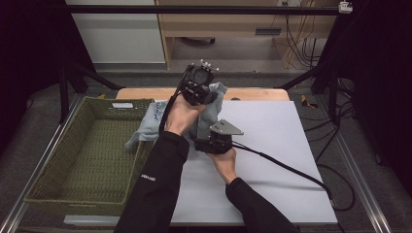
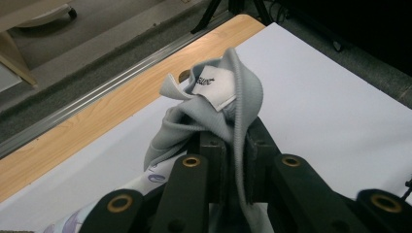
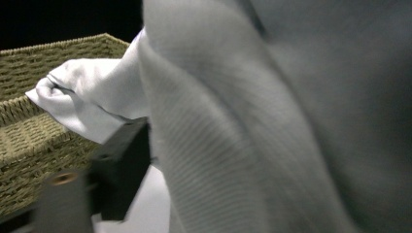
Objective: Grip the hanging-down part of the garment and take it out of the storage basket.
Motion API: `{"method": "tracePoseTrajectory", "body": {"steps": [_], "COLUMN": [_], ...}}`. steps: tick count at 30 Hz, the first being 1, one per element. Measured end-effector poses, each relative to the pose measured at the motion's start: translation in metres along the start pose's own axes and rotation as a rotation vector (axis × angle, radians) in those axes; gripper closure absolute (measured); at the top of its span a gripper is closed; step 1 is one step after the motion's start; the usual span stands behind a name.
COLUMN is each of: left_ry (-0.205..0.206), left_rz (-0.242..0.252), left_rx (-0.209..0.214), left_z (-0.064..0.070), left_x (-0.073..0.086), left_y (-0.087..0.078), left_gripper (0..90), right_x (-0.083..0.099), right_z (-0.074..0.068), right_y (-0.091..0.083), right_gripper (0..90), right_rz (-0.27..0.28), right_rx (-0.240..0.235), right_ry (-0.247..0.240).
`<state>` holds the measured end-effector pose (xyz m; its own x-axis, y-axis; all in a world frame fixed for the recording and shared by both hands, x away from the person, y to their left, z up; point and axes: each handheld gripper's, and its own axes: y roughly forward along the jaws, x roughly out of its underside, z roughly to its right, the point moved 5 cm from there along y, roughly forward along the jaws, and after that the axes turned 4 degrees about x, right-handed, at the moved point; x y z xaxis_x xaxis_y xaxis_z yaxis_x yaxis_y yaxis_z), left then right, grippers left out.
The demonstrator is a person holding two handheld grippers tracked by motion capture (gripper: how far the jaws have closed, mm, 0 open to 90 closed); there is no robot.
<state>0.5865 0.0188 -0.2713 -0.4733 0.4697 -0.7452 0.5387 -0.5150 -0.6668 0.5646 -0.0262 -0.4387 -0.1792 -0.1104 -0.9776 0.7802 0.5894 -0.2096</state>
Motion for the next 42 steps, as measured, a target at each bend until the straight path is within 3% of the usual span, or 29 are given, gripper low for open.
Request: {"method": "tracePoseTrajectory", "body": {"steps": [4, 5, 6, 9, 17, 26, 30, 32, 34, 37, 42], "left_ry": [0.000, 0.002, 0.003, 0.000, 0.002, 0.000, 0.003, 0.003, 0.005, 0.006, 0.011], "left_rz": [0.001, 0.000, 0.000, 0.001, -0.002, 0.004, 0.000, -0.003, 0.001, -0.004, 0.000], "left_rx": [-0.004, -0.003, -0.004, -0.003, -0.018, -0.029, -0.029, -0.028, -0.031, -0.027, -0.022], "left_z": [-0.001, 0.000, 0.000, 0.000, 0.000, 0.001, 0.001, 0.001, 0.001, 0.003, 0.007], "left_x": [0.000, 0.000, 0.000, 0.000, -0.002, -0.004, -0.004, -0.004, -0.004, -0.004, -0.006], "left_y": [-0.002, -0.002, -0.002, -0.002, -0.008, -0.009, -0.012, -0.014, -0.014, -0.014, -0.014], "left_gripper": [80.6, 80.6, 80.6, 80.6, 80.6, 80.6, 80.5, 80.5, 80.6, 80.6, 80.6], "right_x": [-0.001, -0.001, -0.002, -0.004, -0.009, -0.015, -0.021, -0.023, -0.025, -0.028, -0.037], "right_z": [0.000, 0.000, 0.000, 0.000, 0.008, 0.019, 0.026, 0.029, 0.035, 0.040, 0.051], "right_y": [0.001, 0.001, 0.000, -0.005, -0.014, -0.035, -0.048, -0.055, -0.061, -0.069, -0.087], "right_gripper": [50.9, 50.9, 66.7, 85.9, 87.8, 88.0, 88.0, 88.0, 88.0, 88.0, 88.1], "right_rz": [-0.015, -0.015, -0.019, -0.033, -0.048, -0.038, -0.025, -0.020, -0.011, -0.014, -0.001], "right_rx": [0.008, 0.008, 0.010, 0.012, -0.019, -0.007, 0.011, 0.024, 0.037, 0.053, 0.091], "right_ry": [-0.003, -0.003, 0.004, -0.004, 0.009, -0.025, -0.038, -0.020, -0.054, -0.050, -0.085]}}
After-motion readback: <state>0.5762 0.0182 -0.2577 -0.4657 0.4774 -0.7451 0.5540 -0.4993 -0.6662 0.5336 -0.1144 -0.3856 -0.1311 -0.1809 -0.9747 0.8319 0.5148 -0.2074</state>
